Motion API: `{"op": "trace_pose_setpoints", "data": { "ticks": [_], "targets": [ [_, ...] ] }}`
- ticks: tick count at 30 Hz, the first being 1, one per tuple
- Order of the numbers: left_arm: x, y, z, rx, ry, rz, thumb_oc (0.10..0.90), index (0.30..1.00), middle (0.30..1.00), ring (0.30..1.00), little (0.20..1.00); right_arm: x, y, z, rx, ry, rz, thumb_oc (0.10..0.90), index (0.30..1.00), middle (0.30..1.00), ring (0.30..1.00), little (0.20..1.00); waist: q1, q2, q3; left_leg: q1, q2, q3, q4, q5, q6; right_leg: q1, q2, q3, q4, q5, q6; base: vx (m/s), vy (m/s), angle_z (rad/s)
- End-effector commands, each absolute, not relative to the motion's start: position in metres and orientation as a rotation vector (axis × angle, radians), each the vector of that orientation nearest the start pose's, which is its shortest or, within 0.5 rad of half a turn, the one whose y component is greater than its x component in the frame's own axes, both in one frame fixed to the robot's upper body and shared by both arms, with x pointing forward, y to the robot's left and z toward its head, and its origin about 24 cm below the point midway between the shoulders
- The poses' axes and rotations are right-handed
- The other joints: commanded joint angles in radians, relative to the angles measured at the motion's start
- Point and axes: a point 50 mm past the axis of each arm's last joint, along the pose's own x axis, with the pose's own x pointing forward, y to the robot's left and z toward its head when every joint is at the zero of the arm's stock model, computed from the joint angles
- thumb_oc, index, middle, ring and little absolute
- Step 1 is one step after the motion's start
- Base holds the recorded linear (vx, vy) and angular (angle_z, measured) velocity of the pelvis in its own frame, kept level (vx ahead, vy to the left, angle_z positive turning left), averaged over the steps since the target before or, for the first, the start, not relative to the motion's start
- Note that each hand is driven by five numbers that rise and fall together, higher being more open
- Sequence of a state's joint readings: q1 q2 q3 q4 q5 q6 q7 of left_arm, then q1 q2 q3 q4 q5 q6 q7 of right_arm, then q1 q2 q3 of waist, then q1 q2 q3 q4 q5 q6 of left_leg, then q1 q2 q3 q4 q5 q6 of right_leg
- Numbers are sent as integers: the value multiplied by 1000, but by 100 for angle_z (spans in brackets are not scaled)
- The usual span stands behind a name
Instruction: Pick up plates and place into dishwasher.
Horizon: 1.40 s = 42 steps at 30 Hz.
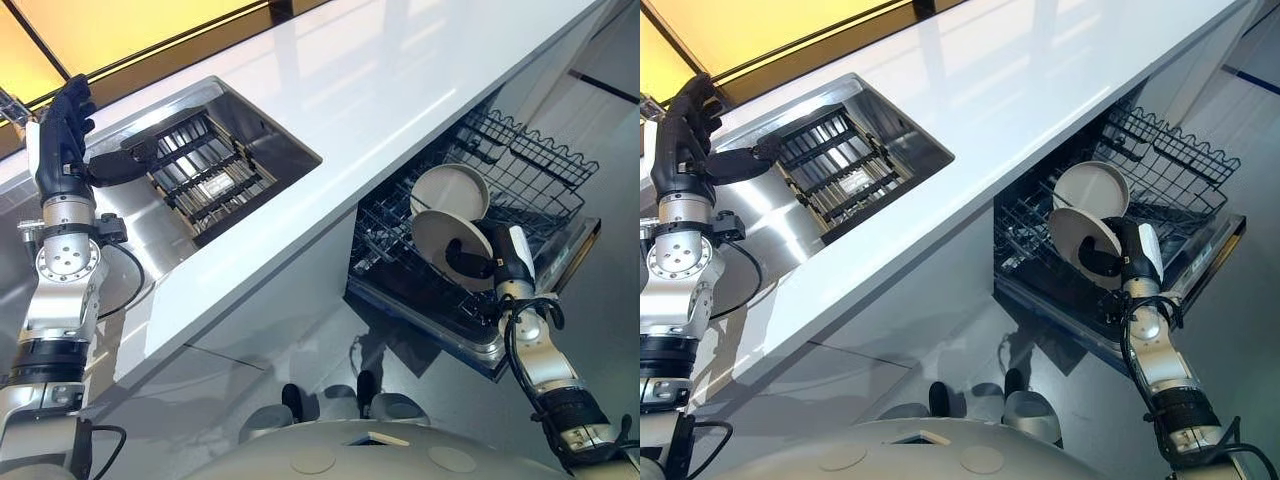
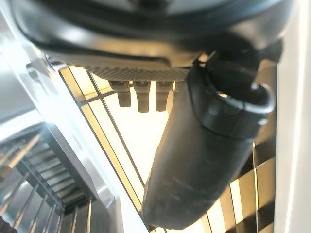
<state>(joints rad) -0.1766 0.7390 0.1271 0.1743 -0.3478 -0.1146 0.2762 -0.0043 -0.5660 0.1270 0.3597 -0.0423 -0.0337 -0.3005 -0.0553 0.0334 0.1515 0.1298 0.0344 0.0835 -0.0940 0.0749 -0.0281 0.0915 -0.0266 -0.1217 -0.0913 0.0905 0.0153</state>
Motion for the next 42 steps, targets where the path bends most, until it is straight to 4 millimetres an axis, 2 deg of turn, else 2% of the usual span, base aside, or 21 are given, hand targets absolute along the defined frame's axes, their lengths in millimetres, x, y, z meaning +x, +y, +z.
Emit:
{"op": "trace_pose_setpoints", "data": {
  "ticks": [1, 6, 14, 15, 16, 18, 22, 25, 32, 42],
  "targets": [
    [277, 320, 195, 343, -492, 432, 800, 900, 900, 900, 900, 273, -265, 45, -683, 51, -245, 100, 300, 300, 300, 200, 20, 14, -60, -39, -29, -11, 19, -51, -2, 1, 38, -10, 134, -175, 35, 19, -11, 13],
    [283, 313, 194, 331, -480, 392, 800, 900, 900, 900, 900, 284, -259, 38, -621, 110, -259, 100, 300, 300, 300, 200, 38, 12, -52, -37, -32, -27, 20, -48, -5, 11, 38, -22, 129, -172, 29, 24, -11, 8],
    [297, 289, 189, 304, -462, 299, 800, 900, 900, 900, 900, 315, -238, 53, -577, 82, -313, 100, 300, 300, 300, 200, 78, 13, -44, -39, -40, -53, 27, -46, -10, 27, 35, -43, 113, -163, 24, 31, -1, 12],
    [298, 287, 188, 304, -459, 288, 800, 900, 900, 900, 900, 318, -236, 55, -570, 79, -315, 377, 538, 538, 538, 477, 82, 14, -44, -40, -41, -56, 26, -46, -10, 27, 35, -45, 111, -162, 23, 21, 3, 17],
    [299, 282, 188, 306, -454, 268, 800, 900, 900, 900, 900, 324, -234, 61, -572, 60, -327, 800, 900, 900, 900, 900, 89, 13, -43, -40, -42, -61, 26, -44, -10, 29, 35, -48, 108, -161, 22, 12, 0, 16],
    [301, 279, 187, 308, -450, 255, 800, 900, 900, 900, 900, 329, -232, 69, -561, 32, -336, 800, 900, 900, 900, 900, 94, 13, -42, -41, -43, -65, 26, -43, -10, 30, 35, -51, 106, -159, 22, 9, -3, 10],
    [301, 276, 182, 308, -441, 240, 800, 900, 900, 900, 900, 334, -220, 95, -502, -139, -376, 800, 900, 900, 900, 900, 100, 13, -37, -42, -46, -72, 25, -44, -7, 29, 36, -52, 106, -158, 19, -2, 2, 17],
    [300, 278, 180, 302, -431, 244, 800, 900, 900, 900, 900, 331, -219, 101, -497, -192, -379, 800, 900, 900, 900, 900, 95, 13, -37, -41, -50, -72, 24, -45, -5, 27, 36, -48, 105, -158, 21, -9, 10, 5],
    [298, 280, 180, 293, -424, 255, 800, 900, 900, 900, 900, 321, -225, 112, -507, -259, -376, 800, 900, 900, 900, 900, 72, 9, -38, -37, -49, -57, 22, -48, -1, 26, 39, -35, 105, -159, 22, -6, 7, 3],
    [293, 285, 179, 296, -419, 275, 800, 900, 900, 900, 900, 303, -247, 125, -501, -316, -429, 800, 900, 900, 900, 900, 28, 5, -38, -24, -42, -19, 19, -57, 4, 22, 47, -7, 114, -166, 26, -24, -4, -6]
  ]
}}
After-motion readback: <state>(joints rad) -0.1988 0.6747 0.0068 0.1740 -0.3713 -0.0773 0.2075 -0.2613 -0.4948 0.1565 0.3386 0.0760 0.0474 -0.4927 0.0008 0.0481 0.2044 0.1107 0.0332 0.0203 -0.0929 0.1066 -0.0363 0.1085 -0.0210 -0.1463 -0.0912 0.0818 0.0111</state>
